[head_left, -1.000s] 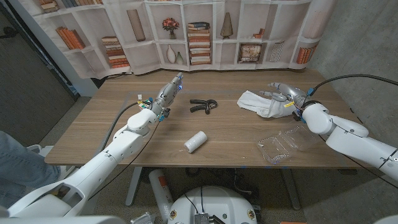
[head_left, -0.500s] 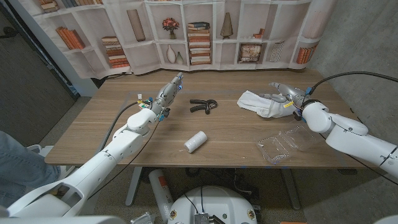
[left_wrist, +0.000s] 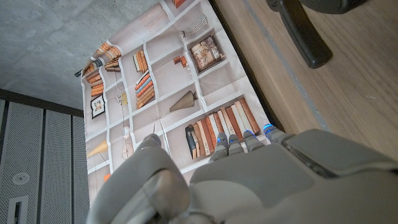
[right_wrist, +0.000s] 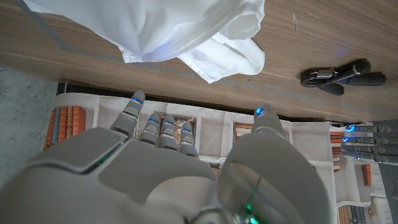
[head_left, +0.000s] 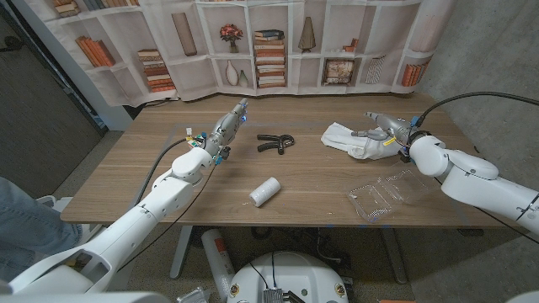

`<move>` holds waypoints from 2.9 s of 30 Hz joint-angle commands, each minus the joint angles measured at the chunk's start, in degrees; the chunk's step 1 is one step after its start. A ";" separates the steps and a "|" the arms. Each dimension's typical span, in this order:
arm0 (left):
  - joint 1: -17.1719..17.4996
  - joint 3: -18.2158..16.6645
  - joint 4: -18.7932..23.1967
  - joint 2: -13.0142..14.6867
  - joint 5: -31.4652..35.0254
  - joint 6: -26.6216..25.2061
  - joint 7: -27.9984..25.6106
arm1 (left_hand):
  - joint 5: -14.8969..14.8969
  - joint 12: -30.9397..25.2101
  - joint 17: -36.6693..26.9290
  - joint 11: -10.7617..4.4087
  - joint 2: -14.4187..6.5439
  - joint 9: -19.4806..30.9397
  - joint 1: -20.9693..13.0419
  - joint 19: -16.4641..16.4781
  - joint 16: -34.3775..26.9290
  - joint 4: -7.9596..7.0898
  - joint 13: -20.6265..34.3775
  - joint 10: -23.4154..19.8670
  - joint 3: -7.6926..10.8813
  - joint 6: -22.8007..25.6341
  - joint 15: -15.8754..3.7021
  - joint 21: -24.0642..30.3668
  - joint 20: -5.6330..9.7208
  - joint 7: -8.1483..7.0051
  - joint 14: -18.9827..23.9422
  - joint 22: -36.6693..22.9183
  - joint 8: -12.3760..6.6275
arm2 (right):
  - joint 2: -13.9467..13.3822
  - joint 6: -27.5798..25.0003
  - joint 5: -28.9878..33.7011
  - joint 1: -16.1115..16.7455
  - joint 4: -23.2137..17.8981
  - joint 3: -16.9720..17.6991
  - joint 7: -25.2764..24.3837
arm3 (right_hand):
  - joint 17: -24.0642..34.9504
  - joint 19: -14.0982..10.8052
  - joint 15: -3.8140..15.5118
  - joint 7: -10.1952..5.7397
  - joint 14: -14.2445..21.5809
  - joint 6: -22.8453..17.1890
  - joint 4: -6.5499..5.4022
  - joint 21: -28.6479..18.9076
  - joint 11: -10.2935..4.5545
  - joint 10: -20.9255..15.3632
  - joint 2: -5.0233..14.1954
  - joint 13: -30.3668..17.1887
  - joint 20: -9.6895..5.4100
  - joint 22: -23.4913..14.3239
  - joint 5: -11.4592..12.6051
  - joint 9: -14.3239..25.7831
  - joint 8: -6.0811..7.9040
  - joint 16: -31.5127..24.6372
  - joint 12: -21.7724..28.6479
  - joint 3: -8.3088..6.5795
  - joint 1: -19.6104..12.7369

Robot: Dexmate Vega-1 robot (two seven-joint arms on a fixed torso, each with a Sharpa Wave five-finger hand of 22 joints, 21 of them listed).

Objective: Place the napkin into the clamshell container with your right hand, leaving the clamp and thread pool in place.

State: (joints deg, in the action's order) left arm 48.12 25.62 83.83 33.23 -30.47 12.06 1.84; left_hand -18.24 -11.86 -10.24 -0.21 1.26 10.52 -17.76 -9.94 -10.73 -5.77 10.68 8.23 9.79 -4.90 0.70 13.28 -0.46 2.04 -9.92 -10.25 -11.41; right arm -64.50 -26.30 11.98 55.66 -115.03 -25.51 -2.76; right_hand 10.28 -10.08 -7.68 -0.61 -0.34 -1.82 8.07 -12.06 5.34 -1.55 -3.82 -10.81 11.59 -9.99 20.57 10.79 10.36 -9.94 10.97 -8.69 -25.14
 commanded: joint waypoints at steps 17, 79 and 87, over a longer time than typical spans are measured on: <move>-1.19 0.34 -2.64 -1.16 -0.30 1.13 1.15 | -0.06 0.17 -0.15 -0.29 -0.82 0.32 -0.55 -6.18 0.02 -0.11 0.12 0.20 -0.34 -0.24 -0.11 -0.28 -1.02 -0.21 -1.72 -0.28 0.07 | 0.10 -8.90 3.94 -6.72 -1.24 -6.44 10.09 | 0.20 0.04 -1.50 0.30 -2.85 3.95 -0.44 0.60 1.30 4.69 -1.53 -0.23 0.77 -0.27 1.63 0.27 0.15 -0.31 -0.34 1.24 0.07; -2.17 0.95 -4.41 -2.13 -0.08 1.04 1.29 | 0.18 0.26 -0.19 -0.30 -1.25 0.34 -0.92 -6.70 0.09 -0.02 0.15 0.59 -0.86 -0.67 0.05 -0.90 -1.68 -0.10 -2.19 -0.36 0.12 | 3.09 -13.07 7.25 -13.41 4.10 -13.40 17.70 | 0.01 -3.85 -3.03 -0.43 -0.86 2.42 -0.26 0.02 2.48 5.27 -1.81 -0.10 0.85 -0.39 3.41 0.21 1.04 -0.93 0.79 1.82 -1.84; -1.97 0.99 -4.10 -1.98 0.04 0.91 1.12 | 0.20 0.24 -0.19 -0.38 -1.30 0.34 -0.95 -6.64 0.09 -0.02 0.15 0.56 -0.91 -0.60 0.00 -0.91 -1.77 -0.20 -2.22 -0.37 0.09 | 3.03 -13.77 7.22 -13.53 4.30 -13.60 17.81 | 0.01 -4.43 -2.72 -0.44 -0.72 2.34 -0.30 -0.07 2.36 5.19 -1.77 -0.09 0.84 -0.41 3.56 0.22 1.07 -0.92 0.86 1.88 -2.02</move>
State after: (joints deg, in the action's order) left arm 46.03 26.50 79.62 31.22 -30.56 13.08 3.10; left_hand -18.24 -11.64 -10.24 -0.41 0.51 10.52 -18.51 -9.96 -10.73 -5.85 10.68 8.44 9.06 -5.33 0.70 12.47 -1.85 2.04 -9.92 -10.54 -11.24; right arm -61.68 -39.34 19.19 42.53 -111.34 -38.57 14.49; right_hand 10.13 -13.78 -10.62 -0.92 -1.02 1.13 7.67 -11.97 7.60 3.70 -5.73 -10.79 12.59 -10.27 23.74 10.78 10.87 -10.82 11.31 -7.03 -26.59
